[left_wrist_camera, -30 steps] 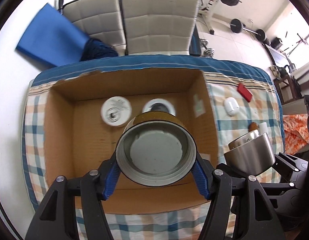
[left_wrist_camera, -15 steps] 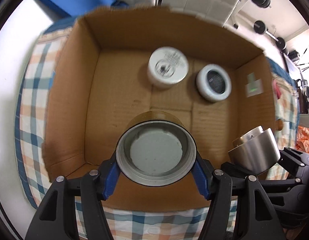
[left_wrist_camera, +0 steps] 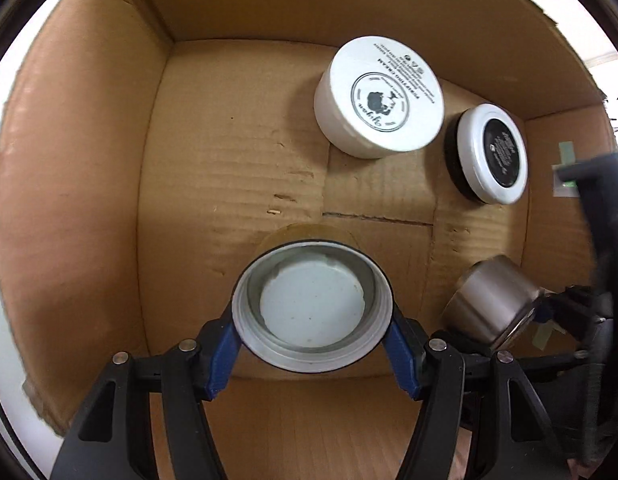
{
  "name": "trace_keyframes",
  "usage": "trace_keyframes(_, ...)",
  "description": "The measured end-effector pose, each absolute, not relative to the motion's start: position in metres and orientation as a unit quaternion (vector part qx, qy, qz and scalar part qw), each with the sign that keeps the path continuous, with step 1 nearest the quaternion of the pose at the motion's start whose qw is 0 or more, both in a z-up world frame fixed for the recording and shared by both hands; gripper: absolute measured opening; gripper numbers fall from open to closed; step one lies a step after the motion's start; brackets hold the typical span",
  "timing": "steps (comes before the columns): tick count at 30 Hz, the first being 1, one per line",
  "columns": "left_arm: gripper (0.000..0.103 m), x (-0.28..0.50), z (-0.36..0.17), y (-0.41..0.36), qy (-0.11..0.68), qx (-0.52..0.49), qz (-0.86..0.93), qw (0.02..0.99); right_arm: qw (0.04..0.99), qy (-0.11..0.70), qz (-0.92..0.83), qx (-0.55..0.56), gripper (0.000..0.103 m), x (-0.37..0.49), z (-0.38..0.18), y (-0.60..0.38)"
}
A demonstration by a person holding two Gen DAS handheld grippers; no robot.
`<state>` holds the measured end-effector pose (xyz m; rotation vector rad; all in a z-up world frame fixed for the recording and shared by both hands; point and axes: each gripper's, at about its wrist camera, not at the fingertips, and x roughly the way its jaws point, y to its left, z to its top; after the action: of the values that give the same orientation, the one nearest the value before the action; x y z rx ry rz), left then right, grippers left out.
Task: Organize rigid objects
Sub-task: 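Open both tools to set the lid and cup in the box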
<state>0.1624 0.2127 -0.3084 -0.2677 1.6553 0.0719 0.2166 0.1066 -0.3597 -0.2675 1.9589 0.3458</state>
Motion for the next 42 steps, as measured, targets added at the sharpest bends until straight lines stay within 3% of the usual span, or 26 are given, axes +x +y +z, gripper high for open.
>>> trace_keyframes(15,0.063,0.180,-0.326,0.219,0.742,-0.113,0.026,0.661,0.574,0.807,0.116,-0.079,0.080,0.241,-0.363,0.088)
trace_keyframes(22,0.064,0.186,-0.321,0.204,0.752,-0.116,0.009,0.649,0.592,0.794,0.123,-0.065,0.093,0.240,-0.347,0.082)
trace_keyframes(25,0.074,0.180,-0.312,0.205,0.752,-0.127,0.007,0.647,0.600,0.788,0.125,-0.064,0.099,0.239,-0.337,0.084)
trace_keyframes(33,0.075,0.152,-0.269,0.195,0.732,-0.125,0.027,0.669,0.623,0.773,0.111,-0.048,0.103,0.225,-0.309,0.084)
trace_keyframes(35,0.095,0.148,-0.258,0.192,0.724,-0.120,0.033,0.678,0.633,0.766,0.104,-0.048,0.103,0.220,-0.298,0.082)
trace_keyframes(37,0.103,0.143,-0.244,0.189,0.714,-0.113,0.039,0.690,0.642,0.759,0.103,-0.045,0.103,0.216,-0.288,0.078)
trace_keyframes(42,0.103,0.125,-0.209,0.176,0.688,-0.101,0.042,0.717,0.664,0.739,0.109,-0.034,0.103,0.192,-0.258,0.062)
